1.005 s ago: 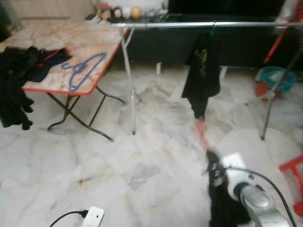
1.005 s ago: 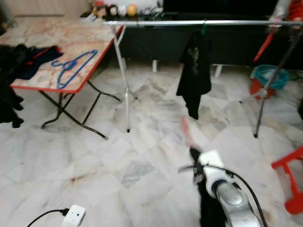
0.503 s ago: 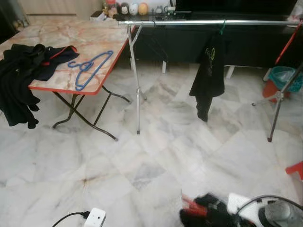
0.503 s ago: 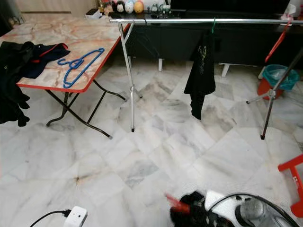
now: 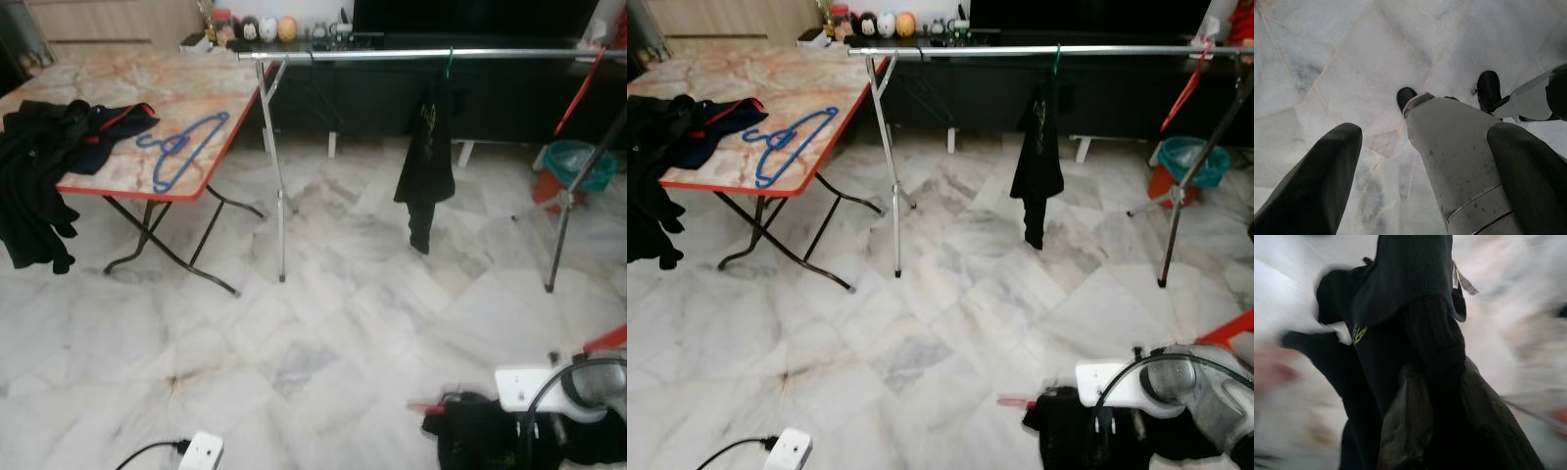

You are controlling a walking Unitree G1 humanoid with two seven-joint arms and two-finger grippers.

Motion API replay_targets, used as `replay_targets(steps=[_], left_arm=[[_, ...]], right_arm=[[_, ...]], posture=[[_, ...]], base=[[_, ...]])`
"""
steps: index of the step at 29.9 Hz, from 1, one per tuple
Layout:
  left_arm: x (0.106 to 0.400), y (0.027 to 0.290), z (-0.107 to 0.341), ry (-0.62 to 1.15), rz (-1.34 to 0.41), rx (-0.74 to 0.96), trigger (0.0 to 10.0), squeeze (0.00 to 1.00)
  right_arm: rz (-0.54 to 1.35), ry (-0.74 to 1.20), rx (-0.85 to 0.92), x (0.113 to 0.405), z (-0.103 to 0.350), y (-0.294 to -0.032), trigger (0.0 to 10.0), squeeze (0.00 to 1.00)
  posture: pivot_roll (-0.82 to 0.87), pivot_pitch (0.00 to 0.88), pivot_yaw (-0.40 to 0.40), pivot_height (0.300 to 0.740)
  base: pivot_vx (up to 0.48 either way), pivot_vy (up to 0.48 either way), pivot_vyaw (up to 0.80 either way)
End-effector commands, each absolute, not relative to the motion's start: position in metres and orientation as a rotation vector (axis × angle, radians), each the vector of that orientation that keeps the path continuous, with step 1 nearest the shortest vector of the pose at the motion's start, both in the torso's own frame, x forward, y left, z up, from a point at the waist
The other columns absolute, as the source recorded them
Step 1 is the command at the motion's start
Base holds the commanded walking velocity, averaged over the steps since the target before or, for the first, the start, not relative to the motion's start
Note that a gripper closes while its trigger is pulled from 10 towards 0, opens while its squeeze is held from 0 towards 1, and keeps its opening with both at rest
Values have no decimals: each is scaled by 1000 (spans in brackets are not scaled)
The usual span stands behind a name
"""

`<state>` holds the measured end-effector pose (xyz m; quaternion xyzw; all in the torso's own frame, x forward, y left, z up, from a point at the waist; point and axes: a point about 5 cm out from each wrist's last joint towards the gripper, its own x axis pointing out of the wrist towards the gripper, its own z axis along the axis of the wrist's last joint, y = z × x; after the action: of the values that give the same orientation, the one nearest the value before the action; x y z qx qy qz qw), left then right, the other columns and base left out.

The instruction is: Hang hanger

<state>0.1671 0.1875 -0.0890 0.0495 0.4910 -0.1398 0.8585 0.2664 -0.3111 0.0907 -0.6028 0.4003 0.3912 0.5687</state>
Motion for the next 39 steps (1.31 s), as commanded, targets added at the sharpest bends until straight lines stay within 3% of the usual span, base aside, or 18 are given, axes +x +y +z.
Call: replay_targets(steps=[1,3,6,12,14,18,27,39], left_arm=[[163,188,-91,1038,-299,112,10000,0],[163,189,-90,1034,-303,132,10000,0],[166,196,-88,1012,-238,114,10000,0],[179,198,-81,959,-239,86,10000,0],[208,191,-66,866,-293,68,10000,0],[238,182,-47,775,-349,60,10000,0],[267,176,-21,693,-510,34,10000,0],[283,160,-1,586,-648,-21,10000,0]], right_arm=[[926,872,-1496,274,92,-305,10000,0],[927,845,-1521,279,95,-301,10000,0],[1000,672,-1479,296,110,-273,10000,0],[1143,499,-1313,304,127,-235,10000,0],[1211,447,-1263,304,130,-221,10000,0],[1257,449,-1324,305,132,-220,10000,0],[1292,409,-1399,313,153,-217,10000,0],[1504,212,-1165,300,183,-179,10000,0]], posture=[[-97,39,13,740],[-97,39,13,740],[-101,34,5,740],[-93,33,-4,740],[-92,31,-8,740],[-87,28,-11,740],[-87,26,-15,740],[-86,13,-18,740]], base=[[0,0,0],[0,0,0],[0,0,0],[0,0,0],[0,0,0],[0,0,0],[0,0,0],[0,0,0]])
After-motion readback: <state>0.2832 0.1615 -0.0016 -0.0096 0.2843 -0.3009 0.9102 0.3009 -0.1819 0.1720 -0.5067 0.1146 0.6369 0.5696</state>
